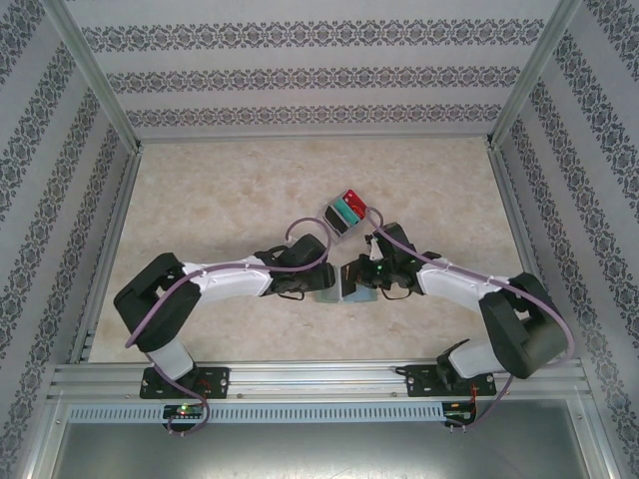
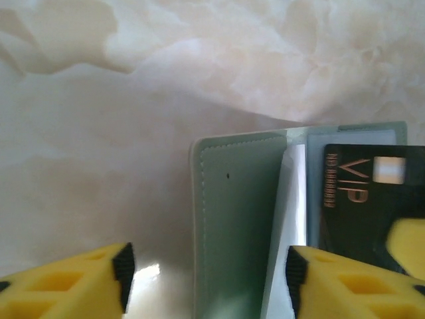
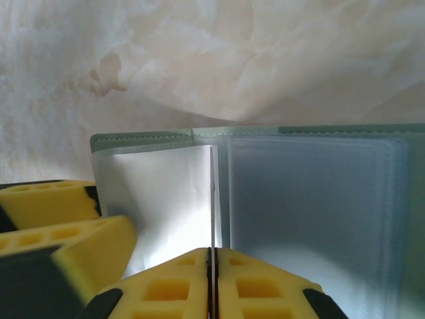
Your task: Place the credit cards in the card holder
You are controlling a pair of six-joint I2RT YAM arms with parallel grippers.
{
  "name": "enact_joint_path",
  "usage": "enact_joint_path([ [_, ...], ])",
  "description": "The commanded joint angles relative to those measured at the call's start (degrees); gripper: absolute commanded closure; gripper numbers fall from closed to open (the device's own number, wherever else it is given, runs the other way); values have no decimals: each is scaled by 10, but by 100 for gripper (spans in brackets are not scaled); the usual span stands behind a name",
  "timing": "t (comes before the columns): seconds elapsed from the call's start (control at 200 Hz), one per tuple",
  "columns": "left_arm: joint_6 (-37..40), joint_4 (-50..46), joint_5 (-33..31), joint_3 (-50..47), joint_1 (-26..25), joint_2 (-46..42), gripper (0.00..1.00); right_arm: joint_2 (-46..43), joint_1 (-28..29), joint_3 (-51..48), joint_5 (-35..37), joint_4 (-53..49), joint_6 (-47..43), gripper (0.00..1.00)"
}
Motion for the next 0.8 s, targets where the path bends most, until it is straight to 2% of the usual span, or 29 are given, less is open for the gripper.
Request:
enact_joint_path([
  [0.0,12,-19,10,20,5,14,46,-39,-19,15,64,-69,-31,90],
  [0.09,13,-23,11,21,5,15,54,-68,-42,7,92,-99,-46,90],
  [0.215,15,-29,5,18,5,12,57,-95,-65,4,116,-135,-76,89],
  [0.505,28,-27,17,25,5,17,73,-63,-70,5,63,-117,-84,90],
  [0.794,28,-29,17,23,5,19,77,-13,-51,7,56,-99,-82,91],
])
